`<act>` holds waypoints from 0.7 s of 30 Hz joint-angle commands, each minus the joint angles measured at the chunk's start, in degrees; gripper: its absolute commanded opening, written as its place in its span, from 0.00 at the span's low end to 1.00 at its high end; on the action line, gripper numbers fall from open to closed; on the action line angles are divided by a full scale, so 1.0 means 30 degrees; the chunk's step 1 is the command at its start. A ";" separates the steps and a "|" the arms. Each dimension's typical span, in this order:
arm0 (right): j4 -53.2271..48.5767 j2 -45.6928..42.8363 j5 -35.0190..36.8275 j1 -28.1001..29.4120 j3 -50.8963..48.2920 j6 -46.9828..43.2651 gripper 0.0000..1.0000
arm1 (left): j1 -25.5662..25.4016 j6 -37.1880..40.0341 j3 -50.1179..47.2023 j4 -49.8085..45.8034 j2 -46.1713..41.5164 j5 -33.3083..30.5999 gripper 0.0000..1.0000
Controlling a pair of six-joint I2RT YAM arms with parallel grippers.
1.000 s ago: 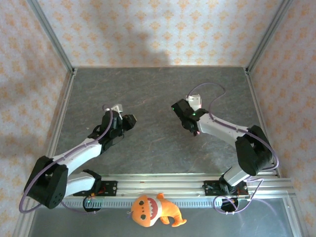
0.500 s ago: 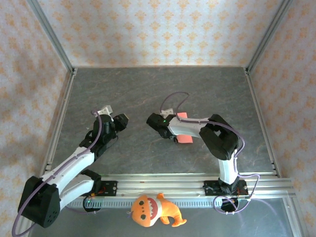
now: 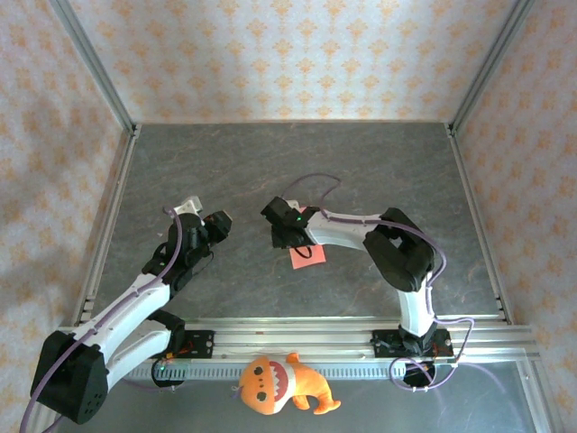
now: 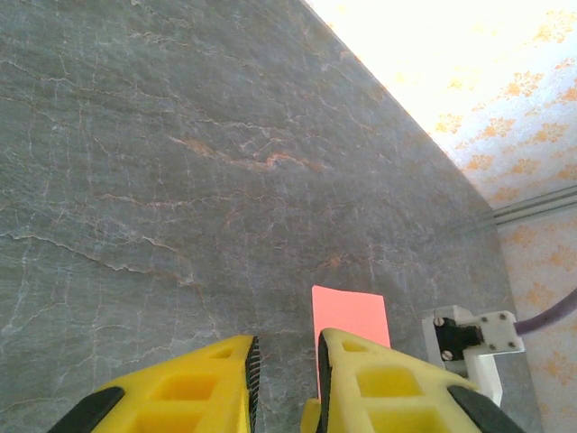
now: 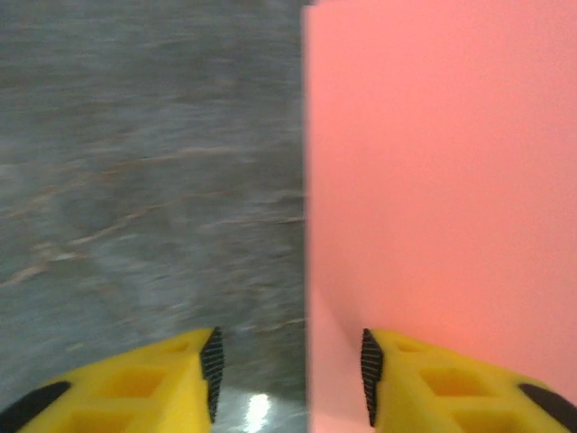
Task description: Fold a paper plane with a square sheet of paper (pick it up from the middle)
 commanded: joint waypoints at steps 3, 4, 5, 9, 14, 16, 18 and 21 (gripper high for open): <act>0.3750 -0.3871 -0.3788 -0.1334 -0.2305 0.0876 0.50 | 0.0183 -0.0001 -0.0079 0.0037 0.0473 0.0630 0.26; 0.4495 -0.4551 -0.4462 -0.1942 -0.3076 0.1160 0.50 | 0.0187 0.0042 -0.0026 0.0116 0.0723 0.0854 0.26; 0.5176 -0.5179 -0.4967 -0.2445 -0.3956 0.1374 0.50 | 0.0205 0.0102 0.0008 0.0249 0.0955 0.1090 0.26; 0.8498 -0.7513 -0.8019 -0.5173 -0.7714 0.2515 0.40 | 0.0211 0.0131 0.0117 0.1584 0.2245 0.2717 0.26; 1.1605 -0.7667 -1.2655 -0.7919 -1.0335 0.3255 0.15 | 0.0185 -0.0095 0.0435 0.3834 0.4507 0.5574 0.27; 1.1747 -0.7082 -1.3878 -0.8346 -1.0428 0.2982 0.08 | 0.0194 -0.0122 0.0783 0.4403 0.5502 0.6672 0.27; 1.1682 -0.6624 -1.4250 -0.8370 -1.0345 0.2704 0.03 | 0.0200 -0.0205 0.0929 0.4864 0.6262 0.7363 0.27; 1.1265 -0.5883 -1.4478 -0.8373 -1.0225 0.2614 0.02 | 0.0186 -0.0450 0.1007 0.5441 0.7041 0.7878 0.27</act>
